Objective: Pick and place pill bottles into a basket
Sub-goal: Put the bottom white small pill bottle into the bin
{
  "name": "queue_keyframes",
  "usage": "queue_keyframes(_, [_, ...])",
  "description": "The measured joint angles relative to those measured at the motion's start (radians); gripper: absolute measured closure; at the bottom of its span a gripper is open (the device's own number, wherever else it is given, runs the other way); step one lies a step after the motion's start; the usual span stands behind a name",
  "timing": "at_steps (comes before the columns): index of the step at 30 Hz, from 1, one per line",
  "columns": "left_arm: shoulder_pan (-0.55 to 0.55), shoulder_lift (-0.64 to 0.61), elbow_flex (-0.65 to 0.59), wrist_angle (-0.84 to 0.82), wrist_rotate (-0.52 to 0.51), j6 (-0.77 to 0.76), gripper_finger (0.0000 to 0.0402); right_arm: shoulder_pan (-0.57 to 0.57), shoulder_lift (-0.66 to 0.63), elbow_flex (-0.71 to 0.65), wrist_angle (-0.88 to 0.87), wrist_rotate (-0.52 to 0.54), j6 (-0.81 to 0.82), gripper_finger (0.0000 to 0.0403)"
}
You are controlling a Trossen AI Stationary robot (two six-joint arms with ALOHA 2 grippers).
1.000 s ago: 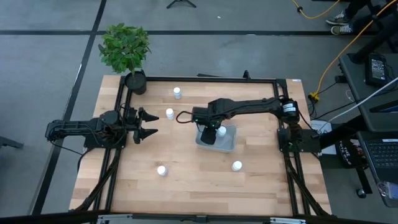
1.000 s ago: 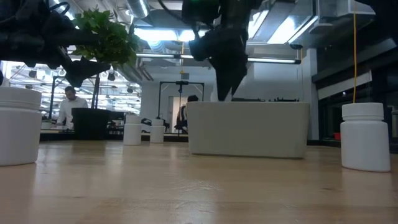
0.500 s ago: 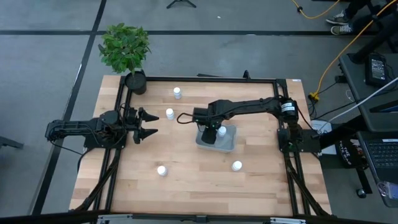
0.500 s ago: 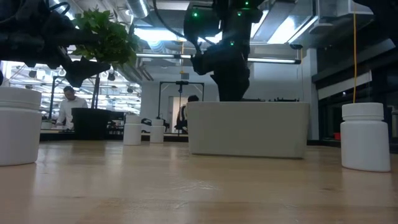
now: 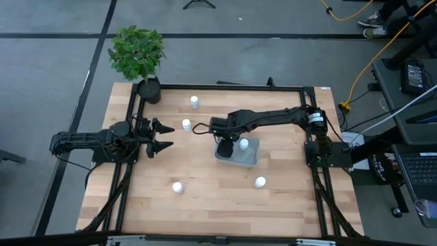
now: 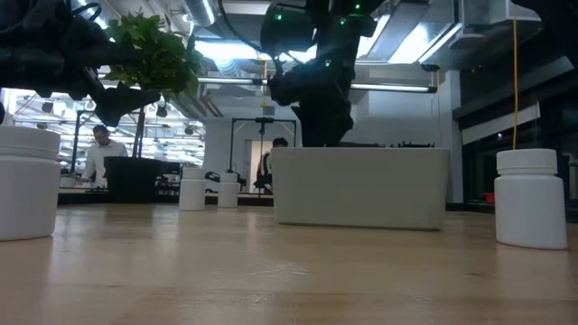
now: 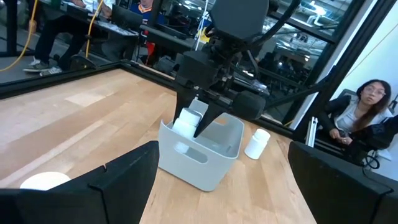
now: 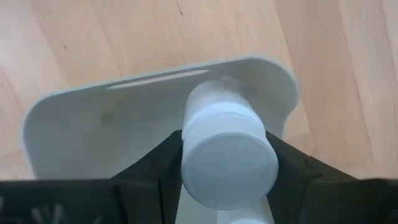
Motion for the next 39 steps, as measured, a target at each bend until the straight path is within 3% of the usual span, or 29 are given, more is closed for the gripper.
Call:
queue_keyframes(14, [0.0, 0.0, 0.0, -0.003, -0.001, 0.027, 0.0052, -0.005, 0.044, -0.001, -0.014, -0.004, 0.004, 0.0231])
queue_keyframes(22, [0.0, 0.0, 0.0, -0.007, -0.002, 0.027, 0.0052, -0.006, 0.044, -0.001, -0.012, -0.004, 0.023, 0.0172])
queue_keyframes(32, [0.0, 0.0, 0.0, -0.011, -0.002, 0.027, 0.0052, -0.006, 0.044, 0.018, -0.012, -0.061, 0.023, 0.0162])
queue_keyframes(39, [0.0, 0.0, 0.0, -0.012, -0.001, 0.027, 0.0052, -0.005, 0.044, 0.104, -0.082, -0.071, 0.055, 0.013])
